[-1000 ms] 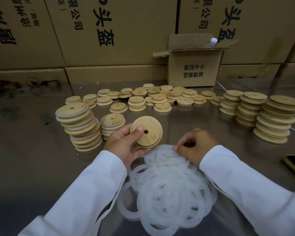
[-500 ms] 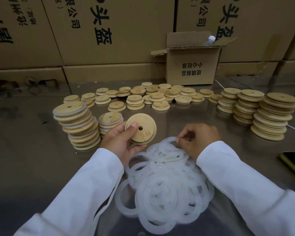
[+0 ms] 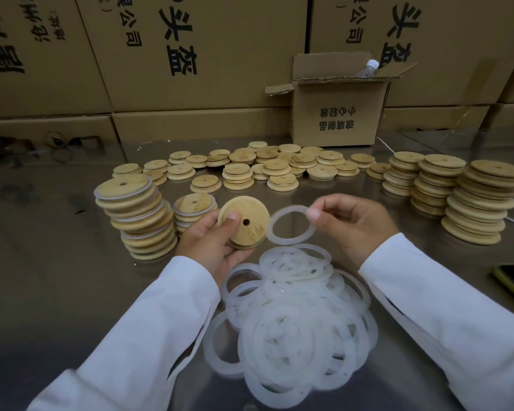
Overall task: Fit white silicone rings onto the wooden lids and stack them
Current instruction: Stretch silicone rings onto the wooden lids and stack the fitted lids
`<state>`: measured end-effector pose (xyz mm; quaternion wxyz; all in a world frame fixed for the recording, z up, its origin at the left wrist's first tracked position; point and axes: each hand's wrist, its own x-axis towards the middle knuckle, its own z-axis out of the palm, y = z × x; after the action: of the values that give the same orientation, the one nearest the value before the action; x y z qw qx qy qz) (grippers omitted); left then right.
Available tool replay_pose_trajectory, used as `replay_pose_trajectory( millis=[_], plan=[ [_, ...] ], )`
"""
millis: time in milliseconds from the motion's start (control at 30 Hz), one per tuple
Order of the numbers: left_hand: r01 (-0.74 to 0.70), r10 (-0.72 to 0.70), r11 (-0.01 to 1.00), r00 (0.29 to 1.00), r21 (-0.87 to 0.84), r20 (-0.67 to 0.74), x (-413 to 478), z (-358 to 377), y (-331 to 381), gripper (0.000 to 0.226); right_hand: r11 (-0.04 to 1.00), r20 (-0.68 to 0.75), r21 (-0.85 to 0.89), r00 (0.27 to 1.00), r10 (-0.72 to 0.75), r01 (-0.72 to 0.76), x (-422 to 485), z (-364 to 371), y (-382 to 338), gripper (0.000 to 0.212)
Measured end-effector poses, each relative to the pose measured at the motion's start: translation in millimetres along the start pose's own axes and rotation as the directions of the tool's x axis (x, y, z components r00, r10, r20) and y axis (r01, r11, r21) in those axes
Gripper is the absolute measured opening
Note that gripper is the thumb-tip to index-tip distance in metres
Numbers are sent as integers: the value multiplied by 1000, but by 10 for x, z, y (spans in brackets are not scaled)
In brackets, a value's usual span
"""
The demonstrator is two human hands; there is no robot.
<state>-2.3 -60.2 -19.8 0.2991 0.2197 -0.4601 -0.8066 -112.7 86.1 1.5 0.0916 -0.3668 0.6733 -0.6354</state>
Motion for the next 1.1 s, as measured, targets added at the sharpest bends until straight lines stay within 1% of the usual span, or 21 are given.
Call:
replay_pose_trajectory(
  millis=[100, 200, 267, 367, 433, 500, 567, 667, 733, 867, 967, 1100],
  plan=[
    [22, -25, 998, 998, 58, 49, -42, 35, 1, 11, 993, 2, 111, 999, 44, -44, -31, 59, -37, 9],
    [117, -123, 992, 986, 52, 116, -99, 90, 13, 14, 956, -10, 238, 984, 179, -171, -38, 105, -39, 12],
    [180, -183, 983, 975, 36, 123, -121, 121, 23, 23, 944, -16, 245, 973, 231, -221, -45, 130, -30, 15],
    [224, -231, 973, 959, 58, 166, -141, 149, 18, 35, 941, -37, 244, 967, 251, -235, -53, 160, -10, 18],
    [189, -212, 973, 955, 130, 206, -152, 141, 9, 35, 945, -48, 232, 968, 248, -231, -50, 170, -4, 18],
    [148, -192, 972, 948, 183, 254, -163, 126, 1, 28, 953, -48, 210, 971, 233, -218, -49, 171, -4, 17],
    [141, -189, 972, 942, 186, 276, -161, 110, 1, 21, 961, -49, 189, 976, 214, -202, -50, 167, 0, 18],
    [123, -178, 973, 939, 195, 295, -159, 113, 1, 20, 970, -50, 145, 978, 204, -195, -56, 167, 7, 15],
    [85, -154, 970, 941, 229, 302, -171, 126, -12, 19, 974, -55, 115, 978, 201, -194, -58, 172, 10, 14],
    [8, -93, 959, 952, 283, 291, -182, 133, -32, 17, 977, -67, 114, 980, 188, -180, -70, 197, -4, 13],
    [-59, -50, 938, 953, 343, 300, -190, 120, -50, 14, 981, -80, 119, 983, 164, -154, -90, 225, -9, 17],
    [-76, -45, 924, 952, 375, 304, -198, 125, -62, 17, 985, -83, 124, 988, 131, -120, -104, 241, -9, 20]
  ],
)
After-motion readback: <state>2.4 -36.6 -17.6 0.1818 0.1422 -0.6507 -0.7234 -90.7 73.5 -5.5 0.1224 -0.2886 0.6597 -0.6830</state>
